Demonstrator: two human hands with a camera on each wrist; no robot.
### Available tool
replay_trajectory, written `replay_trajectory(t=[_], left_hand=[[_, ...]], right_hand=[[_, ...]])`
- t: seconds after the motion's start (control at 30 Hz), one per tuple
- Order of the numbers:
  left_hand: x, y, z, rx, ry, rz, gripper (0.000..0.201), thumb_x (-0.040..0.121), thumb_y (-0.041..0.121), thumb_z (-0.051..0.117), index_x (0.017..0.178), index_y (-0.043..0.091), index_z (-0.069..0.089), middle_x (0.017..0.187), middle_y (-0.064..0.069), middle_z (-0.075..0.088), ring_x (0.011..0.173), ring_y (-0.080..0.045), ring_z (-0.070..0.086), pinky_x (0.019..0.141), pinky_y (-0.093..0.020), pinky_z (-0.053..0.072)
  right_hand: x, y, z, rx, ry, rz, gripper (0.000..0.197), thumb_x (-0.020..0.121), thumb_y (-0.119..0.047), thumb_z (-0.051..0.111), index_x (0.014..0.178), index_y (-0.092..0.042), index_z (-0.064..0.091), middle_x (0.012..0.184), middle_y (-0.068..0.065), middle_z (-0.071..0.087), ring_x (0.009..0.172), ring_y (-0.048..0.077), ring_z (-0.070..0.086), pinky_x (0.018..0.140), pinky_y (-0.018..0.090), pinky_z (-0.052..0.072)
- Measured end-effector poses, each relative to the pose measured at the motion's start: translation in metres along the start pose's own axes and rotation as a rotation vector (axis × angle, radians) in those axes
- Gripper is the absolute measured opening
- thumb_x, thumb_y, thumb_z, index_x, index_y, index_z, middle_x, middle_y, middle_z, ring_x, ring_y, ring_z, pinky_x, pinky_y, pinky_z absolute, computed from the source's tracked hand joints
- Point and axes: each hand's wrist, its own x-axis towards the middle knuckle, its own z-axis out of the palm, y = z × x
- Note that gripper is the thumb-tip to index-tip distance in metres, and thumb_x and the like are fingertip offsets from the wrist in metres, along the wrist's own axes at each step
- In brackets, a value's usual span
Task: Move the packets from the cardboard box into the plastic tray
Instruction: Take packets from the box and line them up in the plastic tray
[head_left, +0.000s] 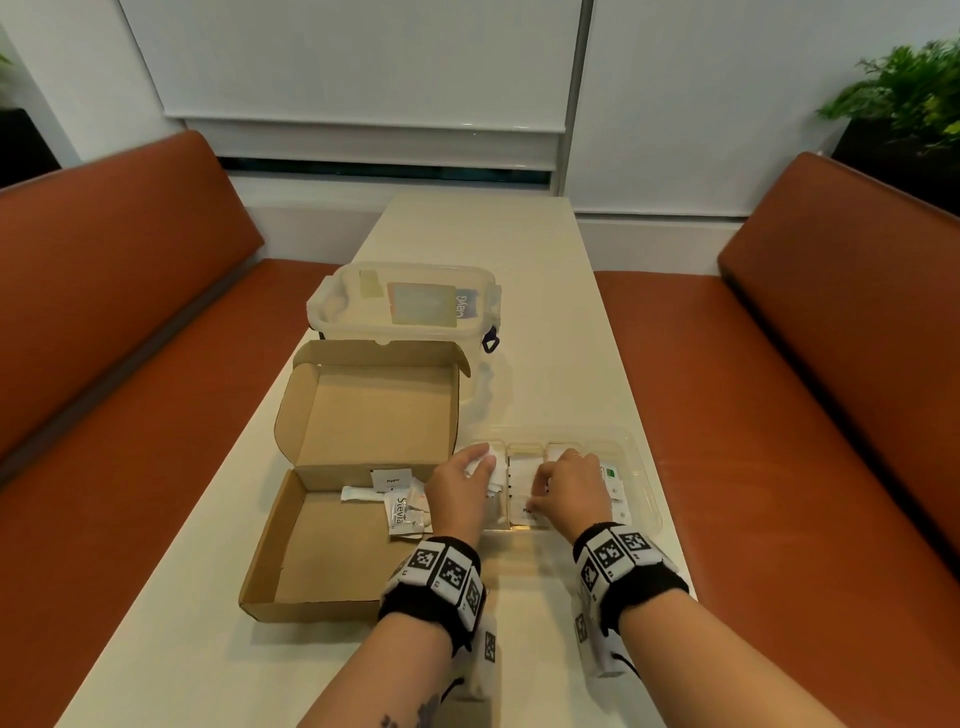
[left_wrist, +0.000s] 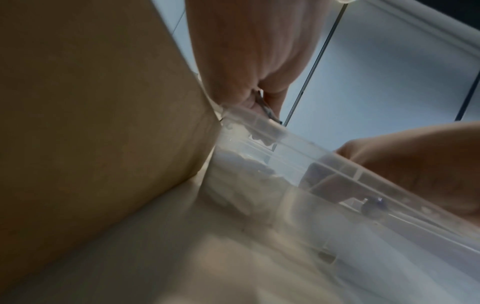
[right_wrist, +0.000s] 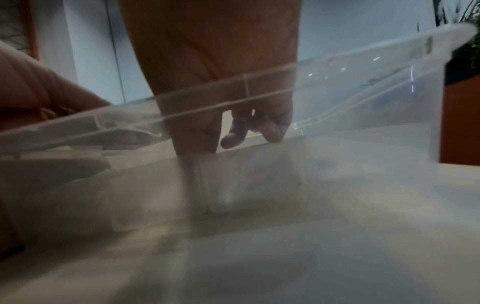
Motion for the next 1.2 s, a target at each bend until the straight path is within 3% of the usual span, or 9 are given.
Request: replay_trajectory(t=[0.23,0.33,0.47,0.57,0.73,0.87,1.0,1.1,1.2], left_hand=[[0.001,-0.001,0.0,-0.027,-0.02,0.001,0.023,0.09,0.018,0.062,0.112,0.016,0.069,0.119,-0.002,0.065,0.112,-0.014,0.056,0.094,-0.02,0.04],[0.001,-0.002,0.0,-0.065,-0.038,0.008,0.018,0.09,0.017,0.062,0.105,0.019,0.071,0.111,-0.001,0.068,0.108,-0.016,0.06,0.097,-0.033,0.048],[0.004,-0.003,0.001,-0.19,-0.097,-0.046,0.018,0.092,0.016,0.058,0.105,0.015,0.071,0.103,-0.003,0.07,0.102,-0.022,0.063,0.094,-0.044,0.051],[0.004,0.0,0.001,-0.308,-0.137,-0.113,0.021,0.095,0.021,0.053,0.102,0.016,0.072,0.1,-0.005,0.068,0.095,-0.021,0.064,0.082,-0.037,0.056],[0.002,0.009,0.005,-0.467,-0.227,-0.21,0.03,0.091,0.001,0.044,0.097,0.017,0.069,0.106,-0.007,0.059,0.097,-0.03,0.061,0.075,-0.037,0.058],[-0.003,0.01,0.006,-0.443,-0.304,-0.22,0.054,0.084,-0.01,0.035,0.121,0.021,0.058,0.101,0.003,0.057,0.085,-0.02,0.062,0.065,-0.026,0.056],[-0.006,0.006,0.005,-0.401,-0.322,-0.205,0.056,0.083,-0.011,0.036,0.124,0.02,0.059,0.114,-0.001,0.054,0.083,-0.019,0.063,0.066,-0.028,0.056],[-0.008,0.005,0.006,-0.388,-0.328,-0.164,0.049,0.087,-0.006,0.043,0.117,0.027,0.063,0.123,-0.006,0.051,0.073,-0.011,0.065,0.068,-0.031,0.057],[-0.009,0.005,0.007,-0.383,-0.321,-0.133,0.038,0.093,0.005,0.048,0.106,0.035,0.066,0.112,-0.004,0.057,0.069,-0.009,0.061,0.075,-0.035,0.058]], right_hand=[[0.001,-0.003,0.0,-0.104,-0.035,-0.059,0.019,0.078,-0.026,0.072,0.089,-0.017,0.06,0.107,0.004,0.055,0.11,0.022,0.043,0.087,0.032,0.046],[0.002,-0.003,0.001,-0.102,-0.037,-0.06,0.019,0.079,-0.026,0.07,0.091,-0.016,0.06,0.105,0.004,0.055,0.108,0.022,0.043,0.086,0.032,0.046],[0.0,-0.009,-0.004,0.281,0.105,-0.087,0.015,0.087,-0.027,0.062,0.077,-0.017,0.057,0.079,0.0,0.059,0.08,0.017,0.053,0.067,0.027,0.041],[-0.004,-0.017,-0.014,0.606,0.096,-0.108,0.013,0.086,-0.029,0.064,0.079,-0.018,0.062,0.071,-0.007,0.058,0.063,0.006,0.05,0.059,0.018,0.039],[-0.007,-0.021,-0.022,0.563,-0.014,-0.125,0.032,0.076,-0.019,0.076,0.106,-0.019,0.066,0.094,-0.005,0.056,0.073,0.006,0.052,0.057,0.006,0.04],[-0.007,-0.015,-0.028,0.626,-0.035,-0.087,0.027,0.073,-0.017,0.079,0.097,-0.017,0.067,0.095,-0.005,0.058,0.077,0.011,0.057,0.068,0.017,0.048],[-0.007,-0.009,-0.03,0.621,-0.078,-0.068,0.037,0.07,-0.016,0.081,0.102,-0.015,0.064,0.089,-0.005,0.058,0.08,0.013,0.056,0.076,0.025,0.049],[-0.006,-0.005,-0.031,0.676,-0.067,-0.06,0.028,0.072,-0.013,0.08,0.096,-0.012,0.066,0.078,-0.006,0.055,0.072,0.011,0.054,0.067,0.017,0.048],[-0.007,-0.002,-0.031,0.8,-0.05,-0.044,0.014,0.076,-0.009,0.076,0.078,-0.012,0.062,0.068,-0.003,0.058,0.06,0.008,0.056,0.055,0.012,0.048]])
